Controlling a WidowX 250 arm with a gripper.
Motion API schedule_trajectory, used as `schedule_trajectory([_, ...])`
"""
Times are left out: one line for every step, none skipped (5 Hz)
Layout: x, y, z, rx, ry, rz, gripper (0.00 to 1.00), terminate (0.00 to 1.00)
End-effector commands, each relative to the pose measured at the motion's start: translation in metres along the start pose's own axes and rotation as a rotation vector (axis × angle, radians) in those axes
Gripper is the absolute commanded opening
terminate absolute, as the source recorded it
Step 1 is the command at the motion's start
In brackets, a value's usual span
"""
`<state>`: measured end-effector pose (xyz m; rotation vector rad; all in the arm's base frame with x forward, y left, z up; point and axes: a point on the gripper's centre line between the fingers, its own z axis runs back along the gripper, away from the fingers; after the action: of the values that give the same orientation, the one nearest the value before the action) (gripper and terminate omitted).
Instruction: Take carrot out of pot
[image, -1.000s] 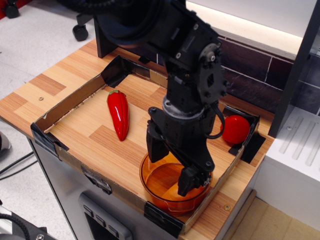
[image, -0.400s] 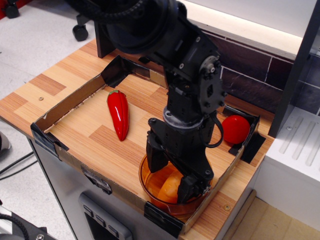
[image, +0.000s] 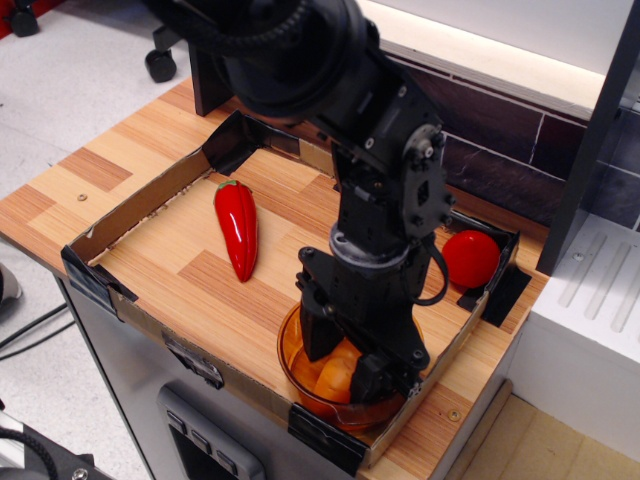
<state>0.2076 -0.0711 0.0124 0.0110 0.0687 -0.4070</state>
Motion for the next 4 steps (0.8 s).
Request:
schedule_trajectory([-0.003,0.010,0.007,0.004,-0.036,0.021,0.00,0.00])
schedule_trajectory([-0.004,0.014,0.025,-0.008,-0.075,0.032,0.00,0.00])
schedule_trajectory([-0.002,0.025,0.054,-0.006,-0.175,0.067,0.00,0.00])
schedule_trajectory([0.007,0.042,0.075,-0.044,-0.233,0.131,0.00,0.00])
